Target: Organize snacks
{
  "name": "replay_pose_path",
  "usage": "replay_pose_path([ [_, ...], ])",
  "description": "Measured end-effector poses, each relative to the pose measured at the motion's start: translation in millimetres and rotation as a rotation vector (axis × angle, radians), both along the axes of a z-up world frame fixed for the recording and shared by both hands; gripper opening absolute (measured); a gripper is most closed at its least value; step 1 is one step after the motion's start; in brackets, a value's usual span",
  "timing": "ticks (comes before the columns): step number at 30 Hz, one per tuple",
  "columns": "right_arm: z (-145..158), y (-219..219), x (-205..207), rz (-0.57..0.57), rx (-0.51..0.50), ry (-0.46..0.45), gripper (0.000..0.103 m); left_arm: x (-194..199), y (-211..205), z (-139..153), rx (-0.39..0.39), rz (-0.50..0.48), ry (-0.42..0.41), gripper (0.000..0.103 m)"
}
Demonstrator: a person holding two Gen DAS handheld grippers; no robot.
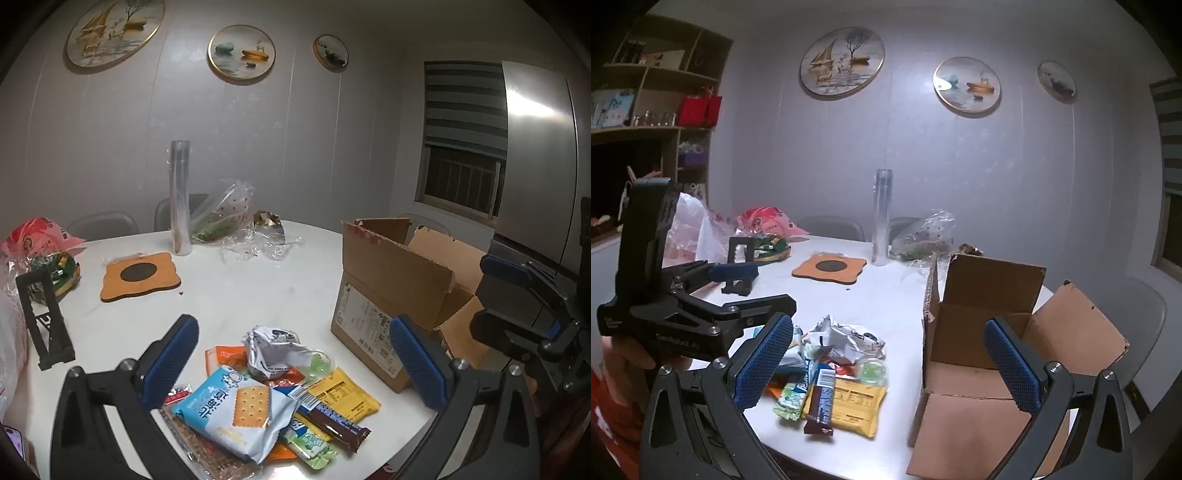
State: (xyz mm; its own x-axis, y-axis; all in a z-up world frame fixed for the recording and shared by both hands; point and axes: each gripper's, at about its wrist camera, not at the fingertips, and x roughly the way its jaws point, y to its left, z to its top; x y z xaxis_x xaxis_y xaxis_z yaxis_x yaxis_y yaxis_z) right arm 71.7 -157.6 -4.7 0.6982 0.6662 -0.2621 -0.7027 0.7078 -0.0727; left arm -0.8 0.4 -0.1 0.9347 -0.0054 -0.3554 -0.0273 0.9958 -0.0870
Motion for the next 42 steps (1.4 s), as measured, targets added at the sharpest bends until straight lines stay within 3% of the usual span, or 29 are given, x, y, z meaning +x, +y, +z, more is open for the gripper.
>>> replay_pose_path([
  [42,-6.6,0.6,0.4,0.027,0.022,0.06,0.103,0.0,8.8,-12.5,-0.019,0.024,0.051,0.102],
])
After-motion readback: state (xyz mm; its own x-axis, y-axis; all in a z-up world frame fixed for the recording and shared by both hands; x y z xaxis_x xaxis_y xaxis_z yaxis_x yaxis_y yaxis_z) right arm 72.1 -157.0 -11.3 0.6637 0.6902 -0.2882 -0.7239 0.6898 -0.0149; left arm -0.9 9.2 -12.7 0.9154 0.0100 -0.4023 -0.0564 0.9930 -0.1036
